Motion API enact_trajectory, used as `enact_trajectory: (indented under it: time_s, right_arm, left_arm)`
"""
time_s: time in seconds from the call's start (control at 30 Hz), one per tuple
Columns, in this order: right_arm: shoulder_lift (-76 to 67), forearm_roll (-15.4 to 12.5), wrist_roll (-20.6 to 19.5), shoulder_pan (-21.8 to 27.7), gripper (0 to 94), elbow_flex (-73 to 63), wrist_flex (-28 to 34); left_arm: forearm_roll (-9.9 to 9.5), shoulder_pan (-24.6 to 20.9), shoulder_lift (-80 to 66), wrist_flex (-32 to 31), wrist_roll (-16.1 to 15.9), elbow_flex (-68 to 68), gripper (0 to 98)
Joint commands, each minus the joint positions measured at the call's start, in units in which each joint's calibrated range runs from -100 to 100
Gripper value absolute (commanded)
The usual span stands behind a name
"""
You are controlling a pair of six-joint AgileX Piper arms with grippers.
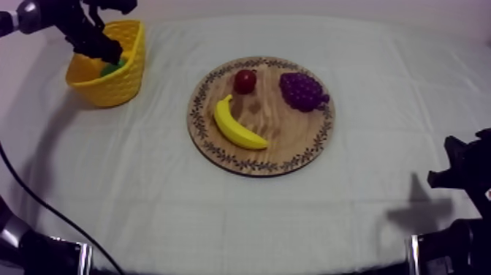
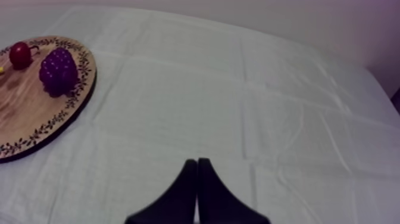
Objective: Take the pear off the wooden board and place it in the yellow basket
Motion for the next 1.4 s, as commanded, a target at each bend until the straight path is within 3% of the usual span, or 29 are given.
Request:
enact_trajectory:
  time_s: [0.0, 0.1, 0.27, 0.5, 0.87, 1.07, 1.37]
  right_arm:
    - [0.0, 0.0, 0.0, 0.0, 0.3, 0.0, 0.0]
    - [0.0, 0.0, 0.0, 0.0, 0.3, 0.0, 0.0]
    - [0.0, 0.0, 0.0, 0.0, 0.3, 0.0, 0.0]
    - [0.0, 0.0, 0.0, 0.0, 0.3, 0.0, 0.0]
    - [0.0, 0.0, 0.0, 0.0, 0.3, 0.0, 0.0]
    - [0.0, 0.0, 0.0, 0.0, 0.3, 0.0, 0.0]
    - [0.0, 0.0, 0.0, 0.0, 0.3, 0.0, 0.0]
  left_arm:
    - [-0.41, 0.4, -4.9, -5.0, 1.4, 6.5, 24.8]
    - [-0.43, 0.8, -11.9, -9.6, 2.3, 14.5, 8.5]
    - [-0.52, 0.9, -25.8, -15.7, 3.5, 29.3, 1.4]
    - [-1.32, 1.4, -46.7, -18.0, 4.9, 46.0, 0.1]
    - [-2.54, -1.3, -77.4, -17.9, 7.6, 68.5, 0.0]
    - [-2.56, -1.8, -94.4, -20.5, 8.9, 79.7, 0.0]
    - [-2.11, -1.2, -116.7, -18.8, 11.2, 92.0, 0.0]
